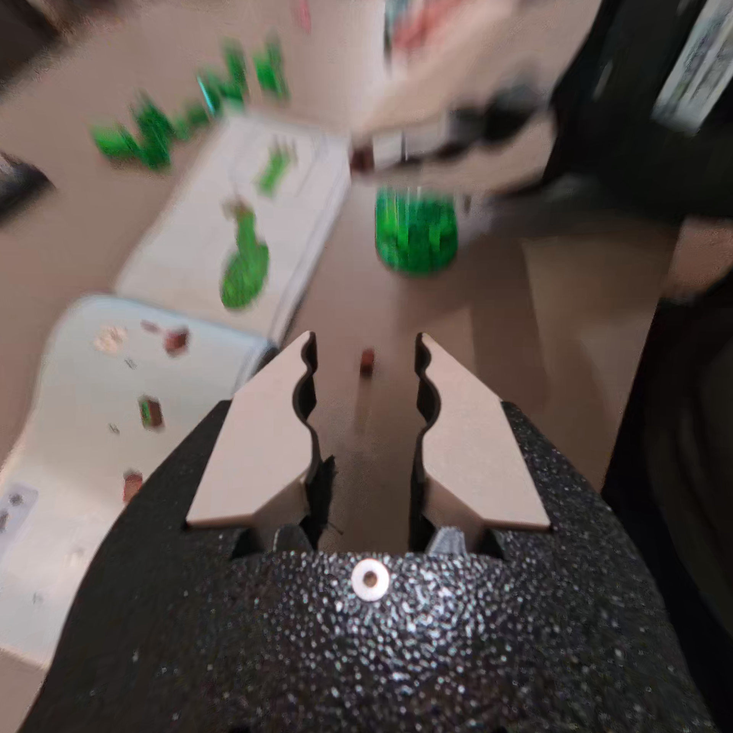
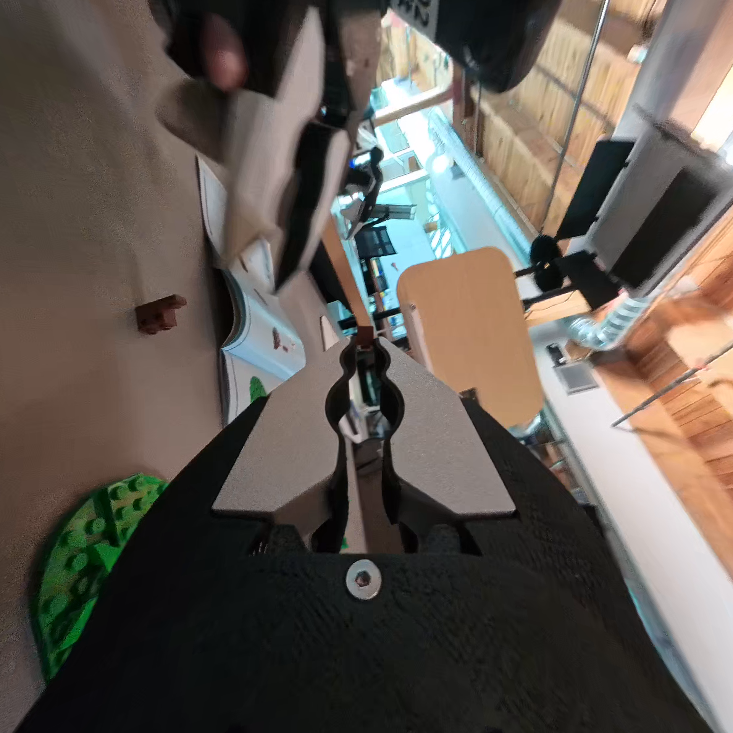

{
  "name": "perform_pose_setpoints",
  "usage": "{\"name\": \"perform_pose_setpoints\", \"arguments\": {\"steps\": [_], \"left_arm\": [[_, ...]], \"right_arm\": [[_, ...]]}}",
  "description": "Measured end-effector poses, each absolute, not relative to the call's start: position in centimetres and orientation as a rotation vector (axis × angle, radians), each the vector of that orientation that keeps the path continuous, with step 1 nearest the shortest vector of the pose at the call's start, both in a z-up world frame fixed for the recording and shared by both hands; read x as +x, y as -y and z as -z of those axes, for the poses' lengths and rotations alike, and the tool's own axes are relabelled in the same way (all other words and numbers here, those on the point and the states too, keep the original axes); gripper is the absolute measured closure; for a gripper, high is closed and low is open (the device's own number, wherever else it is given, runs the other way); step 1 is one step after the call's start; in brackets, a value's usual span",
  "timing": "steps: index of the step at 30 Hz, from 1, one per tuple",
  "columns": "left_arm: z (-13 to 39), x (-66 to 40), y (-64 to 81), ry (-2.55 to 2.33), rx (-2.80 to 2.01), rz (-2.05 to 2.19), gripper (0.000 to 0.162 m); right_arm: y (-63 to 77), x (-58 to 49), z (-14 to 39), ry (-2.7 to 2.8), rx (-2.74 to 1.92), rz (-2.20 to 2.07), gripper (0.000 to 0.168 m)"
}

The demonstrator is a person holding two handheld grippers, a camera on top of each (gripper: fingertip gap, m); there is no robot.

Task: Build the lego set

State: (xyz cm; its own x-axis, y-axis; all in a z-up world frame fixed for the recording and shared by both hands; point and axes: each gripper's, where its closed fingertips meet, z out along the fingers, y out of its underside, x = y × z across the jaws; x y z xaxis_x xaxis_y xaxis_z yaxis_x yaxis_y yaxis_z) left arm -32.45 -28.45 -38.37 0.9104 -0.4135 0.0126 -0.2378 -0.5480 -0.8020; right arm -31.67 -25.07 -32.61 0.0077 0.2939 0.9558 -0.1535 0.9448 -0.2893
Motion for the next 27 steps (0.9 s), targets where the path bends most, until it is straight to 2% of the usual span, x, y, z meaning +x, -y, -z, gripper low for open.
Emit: {"name": "perform_pose_setpoints", "arguments": {"steps": [1,3,5,8,13,17,18,19,21,24,27], "left_arm": [[36.1,-32.1,27.5,-0.419,-2.02,0.23,0.118],[32.7,-30.8,27.2,-0.407,-1.798,0.223,0.121],[31.4,-30.0,27.0,-0.456,-1.733,0.157,0.121],[31.5,-30.5,26.5,-0.508,-1.755,-0.05,0.133],[32.0,-29.6,26.5,-0.476,-1.799,0.107,0.157],[32.2,-29.7,27.0,-0.539,-1.787,0.091,0.156],[32.3,-29.8,27.1,-0.569,-1.781,0.049,0.156],[32.4,-30.0,27.1,-0.597,-1.77,-0.013,0.156],[32.6,-30.7,27.1,-0.666,-1.74,-0.162,0.156],[32.0,-30.1,27.3,-0.791,-1.604,-0.333,0.156],[31.4,-28.7,27.6,-0.925,-1.457,-0.463,0.156]], "right_arm": [[25.5,-31.5,32.4,1.504,-0.07,-0.319,0.163],[26.0,-31.4,32.4,1.478,0.022,-0.213,0.163],[26.6,-31.2,32.5,1.466,0.081,-0.175,0.162],[27.3,-30.8,32.1,1.446,0.12,-0.182,0.162],[27.5,-30.5,31.5,1.403,0.146,-0.172,0.162],[28.0,-30.5,31.7,1.428,0.128,-0.227,0.161],[28.0,-30.7,31.9,1.467,0.072,-0.313,0.16],[28.0,-30.9,32.4,1.552,-0.04,-0.463,0.151],[28.5,-30.6,33.6,1.774,-0.346,-0.886,0.14],[28.6,-29.1,33.0,1.888,-0.786,-1.557,0.142],[27.3,-28.8,31.5,1.756,-1.069,-2.002,0.147]]}}
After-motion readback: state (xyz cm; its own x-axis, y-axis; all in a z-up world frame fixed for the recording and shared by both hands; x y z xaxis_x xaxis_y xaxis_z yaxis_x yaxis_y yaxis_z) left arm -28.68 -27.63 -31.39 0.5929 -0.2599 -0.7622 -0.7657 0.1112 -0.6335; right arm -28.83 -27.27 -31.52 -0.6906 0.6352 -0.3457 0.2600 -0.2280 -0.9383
